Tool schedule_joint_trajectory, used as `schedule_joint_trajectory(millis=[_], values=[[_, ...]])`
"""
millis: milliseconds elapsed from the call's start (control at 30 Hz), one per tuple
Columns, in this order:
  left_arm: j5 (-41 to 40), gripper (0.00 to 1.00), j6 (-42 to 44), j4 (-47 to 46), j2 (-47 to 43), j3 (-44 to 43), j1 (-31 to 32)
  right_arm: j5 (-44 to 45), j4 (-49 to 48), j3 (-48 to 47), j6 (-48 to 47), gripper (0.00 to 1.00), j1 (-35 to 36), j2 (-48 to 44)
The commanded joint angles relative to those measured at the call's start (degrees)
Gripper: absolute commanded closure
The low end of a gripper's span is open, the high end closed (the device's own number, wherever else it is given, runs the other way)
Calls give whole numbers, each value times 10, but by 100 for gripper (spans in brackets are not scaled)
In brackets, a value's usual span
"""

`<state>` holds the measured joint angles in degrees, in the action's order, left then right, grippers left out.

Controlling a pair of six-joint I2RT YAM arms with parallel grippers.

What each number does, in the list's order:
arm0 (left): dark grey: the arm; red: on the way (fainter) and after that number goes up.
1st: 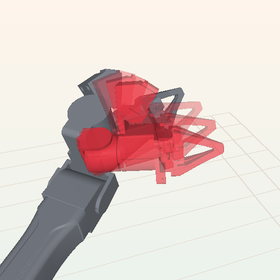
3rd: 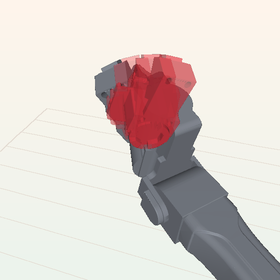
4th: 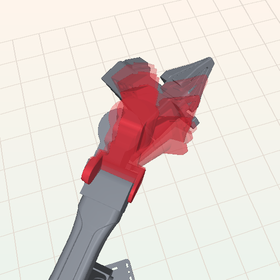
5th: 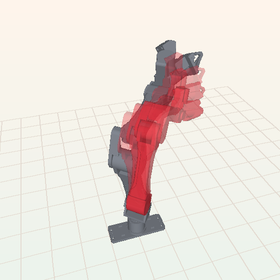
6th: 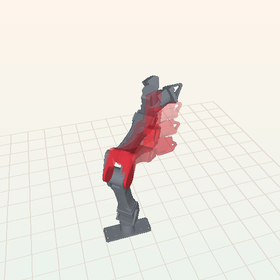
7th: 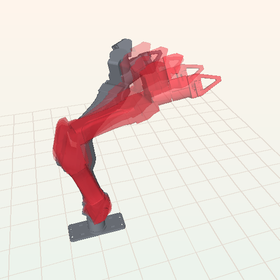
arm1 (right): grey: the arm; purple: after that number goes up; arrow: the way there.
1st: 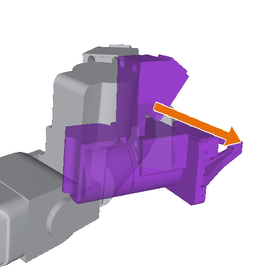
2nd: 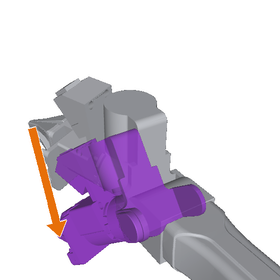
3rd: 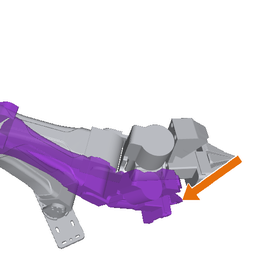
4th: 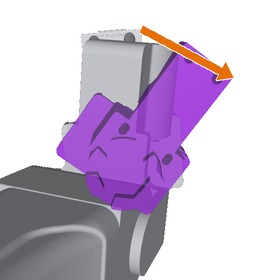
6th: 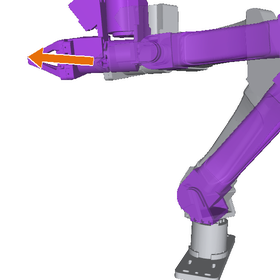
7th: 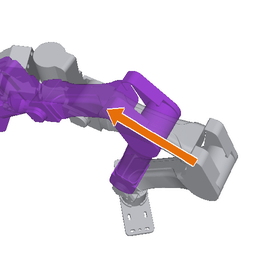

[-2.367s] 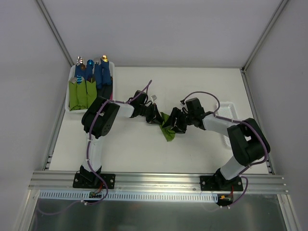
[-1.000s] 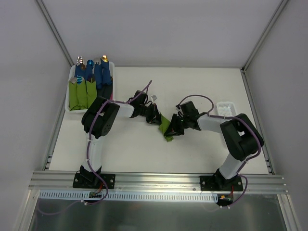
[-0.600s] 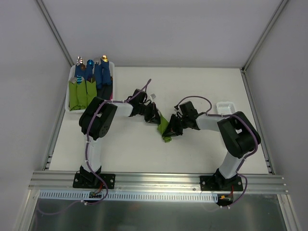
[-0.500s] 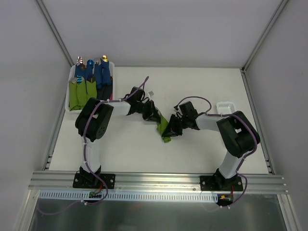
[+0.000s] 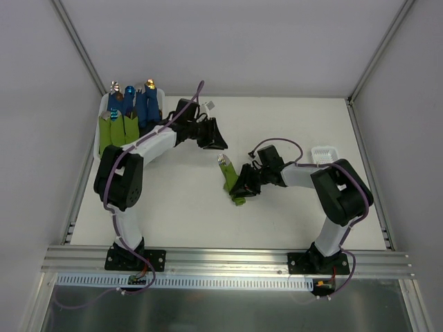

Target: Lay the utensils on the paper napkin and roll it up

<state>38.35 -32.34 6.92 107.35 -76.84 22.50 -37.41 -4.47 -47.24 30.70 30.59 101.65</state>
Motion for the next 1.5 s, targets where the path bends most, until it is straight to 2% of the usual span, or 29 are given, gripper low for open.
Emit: schedule_joint_trajectory(millis=[0,167,300,467,700,867,1133,1467], values=[[-29,74,49,62,21,-58,27,31,25,10,-20,67,6,11],[-52,76,77,103,70,-98,65,30,24,12,-21,62,6,7],[-64,77,91,123,92,-103,90,30,24,13,-24,54,8,3],[-70,81,111,146,100,-85,106,36,24,15,-24,47,9,-2],[-100,91,143,174,78,-24,105,37,24,15,-20,39,9,0],[-107,94,152,177,76,8,97,37,24,17,-20,38,9,-7],[-110,96,155,180,97,2,91,37,19,14,-6,39,8,-33],[-17,90,156,178,27,-4,84,40,27,8,6,43,8,1]])
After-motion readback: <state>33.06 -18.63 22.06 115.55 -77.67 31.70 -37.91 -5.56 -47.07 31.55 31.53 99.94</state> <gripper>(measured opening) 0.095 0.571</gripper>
